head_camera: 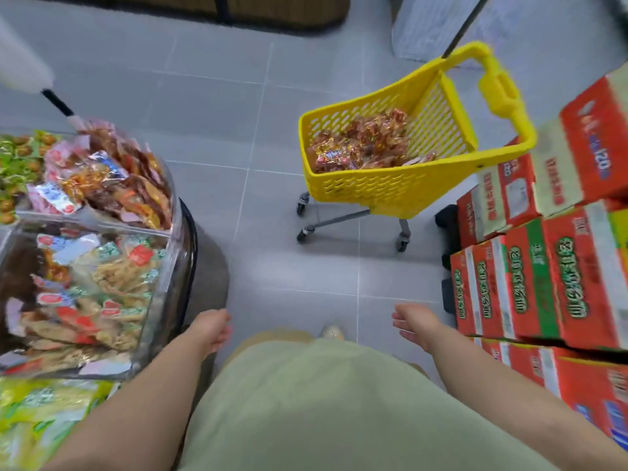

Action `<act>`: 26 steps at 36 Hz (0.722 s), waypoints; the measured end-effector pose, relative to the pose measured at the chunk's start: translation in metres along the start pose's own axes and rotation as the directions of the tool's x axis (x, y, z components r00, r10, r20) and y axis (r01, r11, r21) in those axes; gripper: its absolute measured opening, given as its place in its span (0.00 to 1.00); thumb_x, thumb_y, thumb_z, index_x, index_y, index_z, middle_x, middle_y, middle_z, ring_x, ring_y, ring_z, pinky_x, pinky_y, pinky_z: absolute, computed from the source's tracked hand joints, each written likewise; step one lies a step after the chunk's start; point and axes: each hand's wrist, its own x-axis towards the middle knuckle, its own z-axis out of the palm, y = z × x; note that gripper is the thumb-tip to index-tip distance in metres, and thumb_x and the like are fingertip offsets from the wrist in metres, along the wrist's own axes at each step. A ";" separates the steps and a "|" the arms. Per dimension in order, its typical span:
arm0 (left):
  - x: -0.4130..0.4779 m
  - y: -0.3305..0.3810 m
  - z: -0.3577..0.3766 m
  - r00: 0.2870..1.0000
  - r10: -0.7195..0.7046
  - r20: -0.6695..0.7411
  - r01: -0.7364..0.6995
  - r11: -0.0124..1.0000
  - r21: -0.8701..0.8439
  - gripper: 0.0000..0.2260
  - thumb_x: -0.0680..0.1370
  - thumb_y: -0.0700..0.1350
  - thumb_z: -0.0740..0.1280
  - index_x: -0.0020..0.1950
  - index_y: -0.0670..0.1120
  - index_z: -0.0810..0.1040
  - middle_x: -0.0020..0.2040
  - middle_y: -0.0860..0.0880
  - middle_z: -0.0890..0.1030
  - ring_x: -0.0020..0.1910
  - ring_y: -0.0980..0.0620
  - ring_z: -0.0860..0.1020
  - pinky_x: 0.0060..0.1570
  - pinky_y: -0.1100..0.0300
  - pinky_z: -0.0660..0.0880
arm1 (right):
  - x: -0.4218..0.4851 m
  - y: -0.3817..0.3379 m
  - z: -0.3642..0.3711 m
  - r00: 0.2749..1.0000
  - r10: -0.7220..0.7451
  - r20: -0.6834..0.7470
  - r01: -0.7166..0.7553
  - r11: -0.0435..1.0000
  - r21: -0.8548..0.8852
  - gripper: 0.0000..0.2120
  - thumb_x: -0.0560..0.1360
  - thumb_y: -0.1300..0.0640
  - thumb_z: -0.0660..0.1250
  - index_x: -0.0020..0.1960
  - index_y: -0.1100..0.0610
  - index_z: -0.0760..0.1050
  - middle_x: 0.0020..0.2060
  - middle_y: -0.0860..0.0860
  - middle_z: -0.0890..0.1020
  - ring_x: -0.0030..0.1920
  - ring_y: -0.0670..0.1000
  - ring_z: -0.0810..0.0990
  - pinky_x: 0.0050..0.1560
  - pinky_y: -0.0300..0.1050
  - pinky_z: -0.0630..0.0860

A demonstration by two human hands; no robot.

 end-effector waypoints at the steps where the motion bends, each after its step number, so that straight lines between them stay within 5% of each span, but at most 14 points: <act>1: 0.001 0.009 0.011 1.000 0.011 0.006 -0.011 1.000 0.006 0.05 0.80 0.41 0.60 0.52 0.43 0.73 0.43 0.42 0.76 0.35 0.48 0.73 0.35 0.60 0.68 | 0.003 -0.002 -0.007 1.000 0.002 -0.002 -0.002 1.000 0.002 0.13 0.77 0.61 0.60 0.59 0.65 0.73 0.45 0.59 0.80 0.50 0.56 0.81 0.54 0.49 0.74; 4: 0.000 0.036 0.040 0.999 0.041 0.029 -0.042 0.999 0.018 0.05 0.80 0.40 0.60 0.47 0.42 0.74 0.37 0.43 0.75 0.30 0.48 0.70 0.31 0.60 0.65 | 0.009 -0.007 -0.022 0.998 0.066 0.007 -0.066 0.998 0.001 0.03 0.77 0.61 0.59 0.47 0.57 0.72 0.35 0.51 0.75 0.35 0.48 0.74 0.46 0.44 0.71; 12: 0.013 0.103 0.050 0.999 -0.015 0.043 0.011 0.996 0.090 0.09 0.80 0.43 0.61 0.56 0.41 0.75 0.42 0.41 0.77 0.26 0.49 0.73 0.23 0.66 0.66 | 0.038 -0.039 -0.036 0.981 0.189 0.048 -0.192 0.979 0.062 0.08 0.78 0.59 0.60 0.40 0.55 0.69 0.37 0.51 0.75 0.37 0.48 0.74 0.42 0.43 0.69; 14: 0.025 0.121 0.047 1.000 -0.022 0.019 0.021 0.996 0.086 0.08 0.80 0.43 0.61 0.57 0.42 0.75 0.41 0.44 0.76 0.30 0.49 0.73 0.28 0.62 0.67 | 0.049 -0.055 -0.034 0.981 0.188 0.052 -0.191 0.979 0.066 0.08 0.78 0.60 0.60 0.40 0.55 0.69 0.36 0.51 0.75 0.36 0.48 0.74 0.40 0.42 0.68; 18: 0.050 0.168 0.046 0.998 -0.049 0.033 0.045 0.993 0.109 0.07 0.80 0.41 0.60 0.55 0.40 0.73 0.39 0.42 0.75 0.30 0.48 0.69 0.30 0.60 0.65 | 0.070 -0.096 -0.030 0.983 0.174 0.058 -0.179 0.981 0.081 0.02 0.78 0.60 0.59 0.47 0.56 0.70 0.36 0.51 0.75 0.37 0.49 0.74 0.39 0.41 0.68; 22: 0.071 0.228 0.047 0.997 -0.031 0.075 0.019 0.987 0.159 0.07 0.80 0.39 0.60 0.55 0.38 0.73 0.42 0.39 0.75 0.32 0.46 0.70 0.33 0.58 0.66 | 0.083 -0.146 -0.022 0.984 0.169 0.060 -0.175 0.979 0.107 0.14 0.77 0.62 0.59 0.62 0.64 0.69 0.35 0.51 0.73 0.45 0.57 0.79 0.35 0.40 0.67; 26: 0.083 0.294 0.051 0.995 0.003 0.103 -0.024 0.978 0.205 0.05 0.80 0.39 0.60 0.44 0.41 0.71 0.35 0.43 0.72 0.30 0.47 0.69 0.34 0.58 0.67 | 0.098 -0.199 -0.013 0.987 0.159 0.031 -0.162 0.977 0.140 0.15 0.78 0.61 0.60 0.64 0.62 0.70 0.42 0.54 0.78 0.44 0.53 0.78 0.48 0.45 0.72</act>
